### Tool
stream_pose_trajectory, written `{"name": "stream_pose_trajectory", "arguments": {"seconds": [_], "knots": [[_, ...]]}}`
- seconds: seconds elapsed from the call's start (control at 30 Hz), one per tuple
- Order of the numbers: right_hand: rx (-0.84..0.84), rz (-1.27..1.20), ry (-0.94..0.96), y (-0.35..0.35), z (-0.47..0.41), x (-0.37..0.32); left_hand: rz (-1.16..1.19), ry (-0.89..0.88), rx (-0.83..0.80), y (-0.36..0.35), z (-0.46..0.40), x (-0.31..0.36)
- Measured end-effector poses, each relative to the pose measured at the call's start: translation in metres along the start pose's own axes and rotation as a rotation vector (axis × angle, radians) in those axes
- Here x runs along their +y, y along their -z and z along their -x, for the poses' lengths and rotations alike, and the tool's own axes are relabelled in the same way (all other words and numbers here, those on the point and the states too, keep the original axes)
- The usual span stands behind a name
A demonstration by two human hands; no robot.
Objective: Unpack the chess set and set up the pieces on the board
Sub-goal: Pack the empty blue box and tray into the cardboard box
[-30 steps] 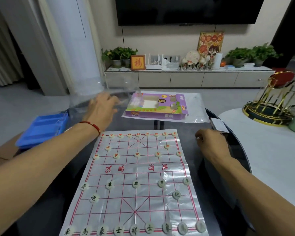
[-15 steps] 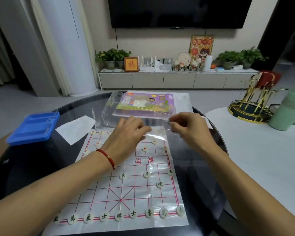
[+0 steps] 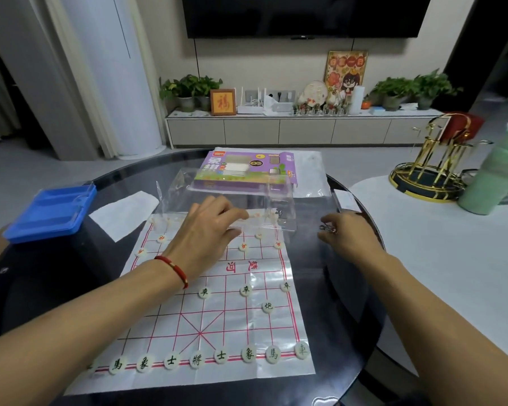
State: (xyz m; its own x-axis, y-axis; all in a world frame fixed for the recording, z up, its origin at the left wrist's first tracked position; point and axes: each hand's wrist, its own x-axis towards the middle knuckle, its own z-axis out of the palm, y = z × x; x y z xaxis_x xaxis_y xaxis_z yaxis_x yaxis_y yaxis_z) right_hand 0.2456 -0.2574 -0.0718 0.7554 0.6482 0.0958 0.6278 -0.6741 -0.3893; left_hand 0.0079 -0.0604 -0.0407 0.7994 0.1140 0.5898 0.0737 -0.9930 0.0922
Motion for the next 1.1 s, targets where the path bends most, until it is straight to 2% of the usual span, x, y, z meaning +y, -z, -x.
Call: {"name": "stream_pose_trajectory", "arguments": {"seconds": [0.07, 0.17, 0.23, 0.3, 0.4, 0.5, 0.67, 0.8, 0.87, 0.93, 1.03, 1.1], "knots": [[0.031, 0.057, 0.06, -0.004, -0.003, -0.005, -0.001, -0.011, -0.023, -0.001, 0.001, -0.001], [0.013, 0.03, 0.045, -0.005, -0.008, -0.007, -0.01, -0.018, -0.039, -0.001, 0.003, -0.002], [0.066, -0.104, 0.017, 0.001, -0.008, -0.01, -0.016, -0.017, -0.045, 0.0, 0.004, -0.003], [0.196, -0.278, 0.021, 0.01, -0.007, -0.02, -0.014, -0.024, -0.05, 0.0, 0.005, -0.003], [0.274, -0.499, 0.122, 0.023, -0.004, -0.047, 0.009, -0.054, -0.053, 0.004, 0.007, 0.002], [0.283, -0.431, 0.219, 0.021, -0.006, -0.065, 0.026, -0.106, -0.05, 0.008, 0.011, 0.009], [0.221, -0.421, 0.224, 0.016, -0.008, -0.071, 0.017, -0.105, -0.024, 0.01, 0.02, 0.003], [0.236, -0.436, 0.13, 0.024, -0.004, -0.08, 0.006, -0.08, 0.012, 0.012, 0.027, -0.002], [0.137, -0.427, 0.015, 0.026, -0.001, -0.086, -0.002, -0.07, 0.043, 0.016, 0.03, -0.004], [-0.022, -0.527, -0.097, 0.027, 0.006, -0.095, -0.009, -0.059, 0.079, 0.02, 0.032, -0.007], [-0.284, -0.97, -0.233, 0.03, 0.02, -0.117, -0.012, -0.059, 0.108, 0.028, 0.032, -0.008], [-0.397, -1.253, -0.271, 0.028, 0.026, -0.131, -0.022, -0.061, 0.114, 0.032, 0.033, -0.01]]}}
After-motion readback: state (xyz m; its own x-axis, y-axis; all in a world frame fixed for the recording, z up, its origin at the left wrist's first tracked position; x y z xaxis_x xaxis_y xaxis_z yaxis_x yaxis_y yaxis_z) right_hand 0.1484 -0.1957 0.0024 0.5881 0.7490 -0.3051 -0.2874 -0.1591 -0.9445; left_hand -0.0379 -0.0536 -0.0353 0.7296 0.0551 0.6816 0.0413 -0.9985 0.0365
